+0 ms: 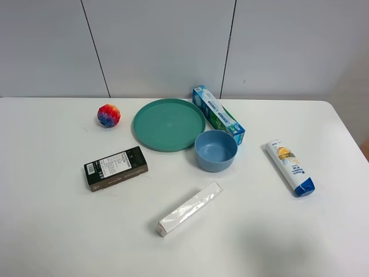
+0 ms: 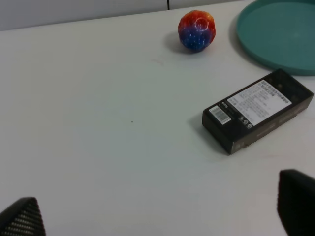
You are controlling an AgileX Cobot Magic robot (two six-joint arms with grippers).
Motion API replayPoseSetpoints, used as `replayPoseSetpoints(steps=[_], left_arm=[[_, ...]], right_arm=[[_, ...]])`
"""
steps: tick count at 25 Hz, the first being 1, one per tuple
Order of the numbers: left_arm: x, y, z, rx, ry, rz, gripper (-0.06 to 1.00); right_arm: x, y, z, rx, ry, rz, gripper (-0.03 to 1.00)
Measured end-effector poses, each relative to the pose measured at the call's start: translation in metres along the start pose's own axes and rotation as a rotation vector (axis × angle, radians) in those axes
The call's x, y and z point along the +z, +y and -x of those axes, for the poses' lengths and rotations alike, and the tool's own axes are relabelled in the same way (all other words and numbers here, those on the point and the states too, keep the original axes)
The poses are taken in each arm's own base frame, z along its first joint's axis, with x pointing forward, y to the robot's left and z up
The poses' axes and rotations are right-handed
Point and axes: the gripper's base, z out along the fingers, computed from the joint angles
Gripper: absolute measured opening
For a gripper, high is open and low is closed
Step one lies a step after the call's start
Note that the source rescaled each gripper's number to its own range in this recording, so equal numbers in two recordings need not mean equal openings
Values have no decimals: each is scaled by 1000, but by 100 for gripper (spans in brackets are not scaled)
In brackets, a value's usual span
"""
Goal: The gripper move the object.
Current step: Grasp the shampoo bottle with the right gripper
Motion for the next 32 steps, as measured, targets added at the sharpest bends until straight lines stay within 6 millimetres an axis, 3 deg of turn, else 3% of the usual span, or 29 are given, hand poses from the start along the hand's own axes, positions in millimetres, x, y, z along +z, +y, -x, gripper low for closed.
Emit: replayPoseSetpoints(steps=[8, 11, 17, 21, 32], left_arm=[[0, 0, 0, 0, 0, 0, 100], [0, 0, 0, 0, 0, 0, 100], [0, 0, 0, 0, 0, 0, 100], [0, 0, 0, 0, 0, 0, 100], [0, 0, 0, 0, 0, 0, 100]], right_arm=[[-12, -5, 13, 54, -59, -52, 97], [-17, -9, 35, 46, -51, -107, 89], [-13, -4, 95, 31, -11, -121, 85], [6, 5, 129, -9, 18, -68, 85], [67, 23, 174, -50, 169, 24, 85]])
